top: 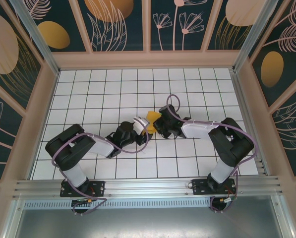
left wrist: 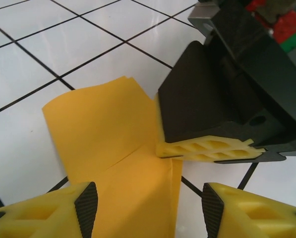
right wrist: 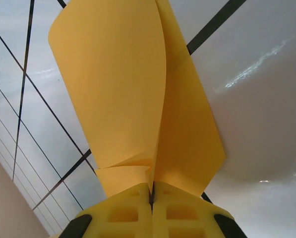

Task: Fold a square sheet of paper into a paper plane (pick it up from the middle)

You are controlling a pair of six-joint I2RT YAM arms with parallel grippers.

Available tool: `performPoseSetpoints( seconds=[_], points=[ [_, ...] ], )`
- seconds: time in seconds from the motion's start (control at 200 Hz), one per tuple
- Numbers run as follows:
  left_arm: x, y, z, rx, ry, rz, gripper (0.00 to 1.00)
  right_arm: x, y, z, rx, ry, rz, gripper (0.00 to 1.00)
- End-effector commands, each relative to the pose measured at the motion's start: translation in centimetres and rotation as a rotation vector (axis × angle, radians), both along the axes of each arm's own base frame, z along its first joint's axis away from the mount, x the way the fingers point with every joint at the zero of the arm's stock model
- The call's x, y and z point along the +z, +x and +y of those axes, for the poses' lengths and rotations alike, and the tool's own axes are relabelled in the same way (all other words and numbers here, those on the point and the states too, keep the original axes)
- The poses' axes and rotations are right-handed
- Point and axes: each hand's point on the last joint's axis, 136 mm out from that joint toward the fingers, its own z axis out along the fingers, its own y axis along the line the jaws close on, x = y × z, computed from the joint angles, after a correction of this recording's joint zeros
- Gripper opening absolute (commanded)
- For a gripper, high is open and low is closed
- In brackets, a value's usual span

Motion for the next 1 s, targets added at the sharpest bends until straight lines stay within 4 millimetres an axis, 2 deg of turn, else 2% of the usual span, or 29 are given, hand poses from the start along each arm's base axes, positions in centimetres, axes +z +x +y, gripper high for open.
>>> performPoseSetpoints(
  seconds=[0.0,0.215,0.39,0.721,0.896,0.996],
  points=[
    [-0.1,0.4,-0.8,-0.03,0.02,-0.038,0.56,0.4,0.3,0.2,-0.003,0.02,0.026,0.0],
    [-1.1,0.7,-0.9,-0.024,0.053,-0.033,0.47,0.7,0.3,0.5,0.011,0.049,0.035,0.0],
    [-1.7,0.5,-1.0,-0.04,0.063,-0.026,0.4,1.1,0.4,0.7,0.024,0.08,0.038,0.05],
    [-2.6,0.4,-0.5,-0.033,0.09,-0.024,0.23,1.3,0.8,0.0,0.027,0.103,0.03,0.23],
    [-2.9,0.1,-0.3,-0.039,0.094,-0.024,0.19,0.9,1.4,-1.2,0.023,0.078,0.026,0.37],
    [-2.9,-0.1,-0.2,-0.045,0.092,-0.026,0.19,1.1,1.9,-0.9,0.062,0.092,0.015,0.42]
  ],
)
